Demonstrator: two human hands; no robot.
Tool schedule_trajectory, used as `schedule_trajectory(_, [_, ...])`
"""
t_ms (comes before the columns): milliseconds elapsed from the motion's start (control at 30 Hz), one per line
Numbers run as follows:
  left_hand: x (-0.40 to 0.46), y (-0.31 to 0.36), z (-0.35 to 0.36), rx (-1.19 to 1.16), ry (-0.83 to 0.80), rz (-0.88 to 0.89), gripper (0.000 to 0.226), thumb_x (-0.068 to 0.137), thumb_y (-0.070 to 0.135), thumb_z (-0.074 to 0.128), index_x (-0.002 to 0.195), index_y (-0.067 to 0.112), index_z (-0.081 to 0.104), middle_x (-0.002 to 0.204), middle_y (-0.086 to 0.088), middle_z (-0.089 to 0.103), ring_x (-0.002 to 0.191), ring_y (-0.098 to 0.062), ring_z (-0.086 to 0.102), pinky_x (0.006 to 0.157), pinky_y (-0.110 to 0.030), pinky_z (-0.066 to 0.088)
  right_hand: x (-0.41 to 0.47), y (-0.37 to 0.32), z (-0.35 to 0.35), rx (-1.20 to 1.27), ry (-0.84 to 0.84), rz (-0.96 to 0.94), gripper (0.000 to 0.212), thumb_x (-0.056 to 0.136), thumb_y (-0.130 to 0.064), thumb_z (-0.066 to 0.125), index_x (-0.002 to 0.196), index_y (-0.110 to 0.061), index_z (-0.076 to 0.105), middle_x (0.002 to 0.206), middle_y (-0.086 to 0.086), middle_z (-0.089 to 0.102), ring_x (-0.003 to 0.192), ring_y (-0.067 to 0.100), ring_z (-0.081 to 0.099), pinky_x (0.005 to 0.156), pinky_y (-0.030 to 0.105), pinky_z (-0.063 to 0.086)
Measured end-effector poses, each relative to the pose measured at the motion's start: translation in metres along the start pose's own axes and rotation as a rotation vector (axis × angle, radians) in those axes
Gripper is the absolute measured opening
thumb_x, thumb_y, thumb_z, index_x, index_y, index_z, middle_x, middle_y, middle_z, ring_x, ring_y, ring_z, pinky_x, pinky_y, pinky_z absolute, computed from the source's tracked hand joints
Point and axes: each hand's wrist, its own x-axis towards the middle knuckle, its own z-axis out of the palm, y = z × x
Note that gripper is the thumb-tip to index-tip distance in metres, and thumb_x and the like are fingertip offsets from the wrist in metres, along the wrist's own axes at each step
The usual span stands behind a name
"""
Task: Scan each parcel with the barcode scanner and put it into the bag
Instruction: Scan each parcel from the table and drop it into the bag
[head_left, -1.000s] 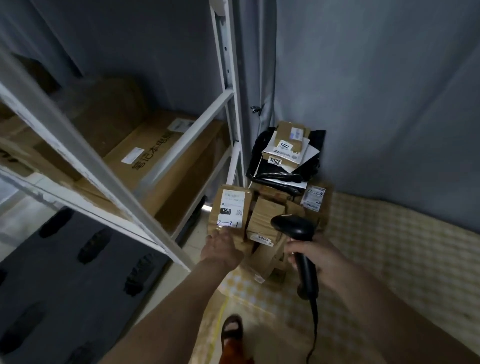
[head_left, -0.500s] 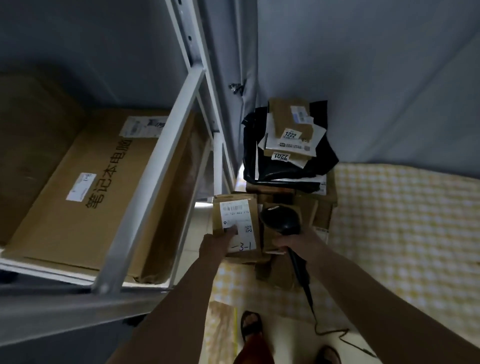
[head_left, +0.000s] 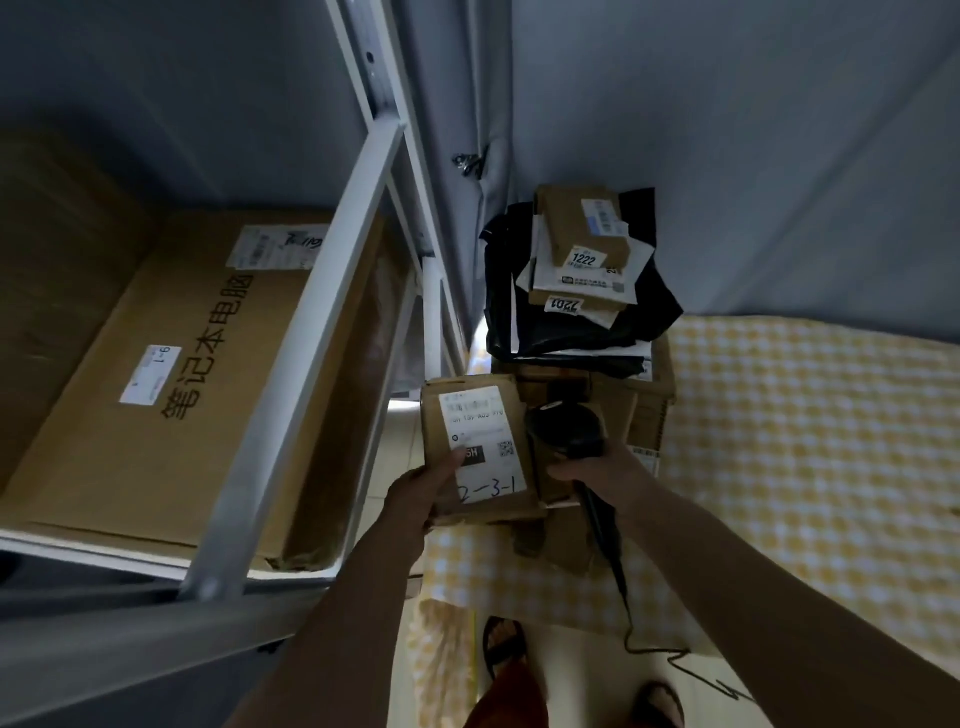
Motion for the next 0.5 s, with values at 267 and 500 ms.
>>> schedule_trajectory(267, [-0.045,0.013,-0.008,-0.135,-0.028,0.184,0.061,0.067,0.008,0.083,0.123,0.006,0.058,0.110,-0.012,0.072,0.096,-0.027,0.070,0.064,-0.029,0.054,-0.050,-0.026,-0.024,-0.125,-0.042,-0.187,0.012,0.079,-0.005,0.070,0.072,-0.007,0.061,0.068,0.007,0.059,0.067,0.020,0.055,0.064,0.028,0.041])
schedule_trajectory(500, [-0.101,0.046,0.012,-0.117,-0.113,0.290,0.066,0.061,-0.007,0.084,0.120,0.006,0.055,0.110,-0.014,0.071,0.101,-0.031,0.068,0.093,-0.049,0.052,-0.126,-0.047,-0.044,-0.160,-0.095,-0.443,0.005,0.082,-0.013,0.071,0.083,-0.013,0.066,0.061,-0.003,0.062,0.055,0.007,0.059,0.060,0.020,0.043])
